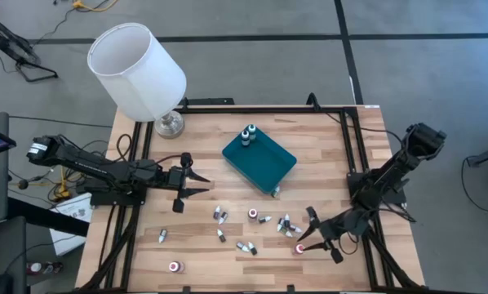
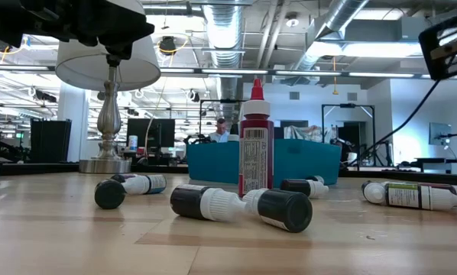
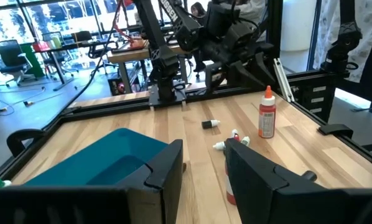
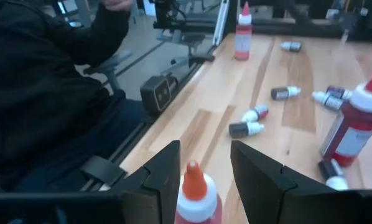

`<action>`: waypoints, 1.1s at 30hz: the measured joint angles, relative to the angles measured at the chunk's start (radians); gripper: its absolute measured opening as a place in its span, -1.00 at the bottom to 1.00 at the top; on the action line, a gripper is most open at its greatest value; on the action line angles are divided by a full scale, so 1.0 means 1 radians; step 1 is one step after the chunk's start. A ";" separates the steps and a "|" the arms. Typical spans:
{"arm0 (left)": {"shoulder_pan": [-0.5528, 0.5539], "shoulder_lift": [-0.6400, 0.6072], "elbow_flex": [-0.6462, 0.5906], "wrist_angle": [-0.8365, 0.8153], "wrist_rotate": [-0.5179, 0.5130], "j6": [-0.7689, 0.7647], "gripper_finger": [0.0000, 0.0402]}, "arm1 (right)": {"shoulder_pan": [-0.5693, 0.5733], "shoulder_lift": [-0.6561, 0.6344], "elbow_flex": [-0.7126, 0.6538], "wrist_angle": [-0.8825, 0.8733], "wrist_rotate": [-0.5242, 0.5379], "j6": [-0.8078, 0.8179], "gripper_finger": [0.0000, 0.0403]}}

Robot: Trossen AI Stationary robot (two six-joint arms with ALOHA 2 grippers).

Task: Pick & Place food coloring
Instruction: Put the large orange food coloring bottle into the blue bin

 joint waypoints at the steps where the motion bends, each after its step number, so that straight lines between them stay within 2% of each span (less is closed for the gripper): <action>1: 0.000 0.000 0.000 0.000 0.000 0.000 -0.42 | -0.001 0.016 0.000 0.008 0.000 0.008 -0.33; 6: 0.000 0.000 0.000 0.000 0.000 -0.001 -0.42 | -0.002 0.084 0.000 0.076 -0.027 0.015 -0.33; 16: 0.000 0.000 0.000 -0.001 0.000 -0.001 -0.42 | -0.002 0.098 0.000 0.088 -0.024 0.016 -0.34; 33: 0.000 0.000 0.001 -0.013 0.000 -0.003 -0.42 | -0.002 0.098 0.001 0.051 -0.022 0.039 -0.68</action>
